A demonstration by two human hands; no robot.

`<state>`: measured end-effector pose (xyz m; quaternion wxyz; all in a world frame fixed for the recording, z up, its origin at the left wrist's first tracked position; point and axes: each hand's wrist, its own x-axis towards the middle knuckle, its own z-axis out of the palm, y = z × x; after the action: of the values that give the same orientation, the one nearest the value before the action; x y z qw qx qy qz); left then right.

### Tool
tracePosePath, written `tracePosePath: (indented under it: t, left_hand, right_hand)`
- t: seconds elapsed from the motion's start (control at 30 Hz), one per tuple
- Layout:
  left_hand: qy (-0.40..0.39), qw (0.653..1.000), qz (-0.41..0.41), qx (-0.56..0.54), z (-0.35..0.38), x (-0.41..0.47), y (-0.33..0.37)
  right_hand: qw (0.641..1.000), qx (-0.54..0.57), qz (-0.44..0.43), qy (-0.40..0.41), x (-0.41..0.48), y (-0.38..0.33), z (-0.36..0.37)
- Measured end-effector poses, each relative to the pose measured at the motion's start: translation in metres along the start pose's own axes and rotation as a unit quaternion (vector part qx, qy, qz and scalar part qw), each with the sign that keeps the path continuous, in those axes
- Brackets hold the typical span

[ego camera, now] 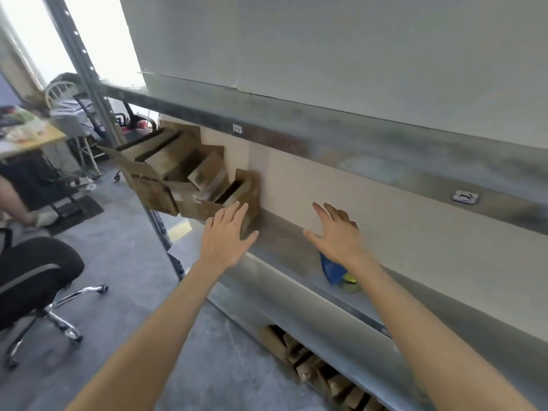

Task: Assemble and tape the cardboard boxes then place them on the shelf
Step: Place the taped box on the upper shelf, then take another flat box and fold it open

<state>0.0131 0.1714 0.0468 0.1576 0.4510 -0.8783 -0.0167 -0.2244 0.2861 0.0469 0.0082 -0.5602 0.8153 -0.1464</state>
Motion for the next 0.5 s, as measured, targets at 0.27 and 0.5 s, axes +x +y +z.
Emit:
tracePosePath:
  t: [0.27,0.5]
  left_hand:
    - [0.005,0.999,-0.027,-0.024,0.013,0.051,-0.078]
    - [-0.033,0.998,-0.009,-0.048,0.038,0.097,-0.134]
  right_hand:
    - [0.999,0.013,-0.035,-0.021,0.083,-0.057,0.037]
    - [0.995,0.054,-0.071,-0.044,0.163,-0.097,0.078]
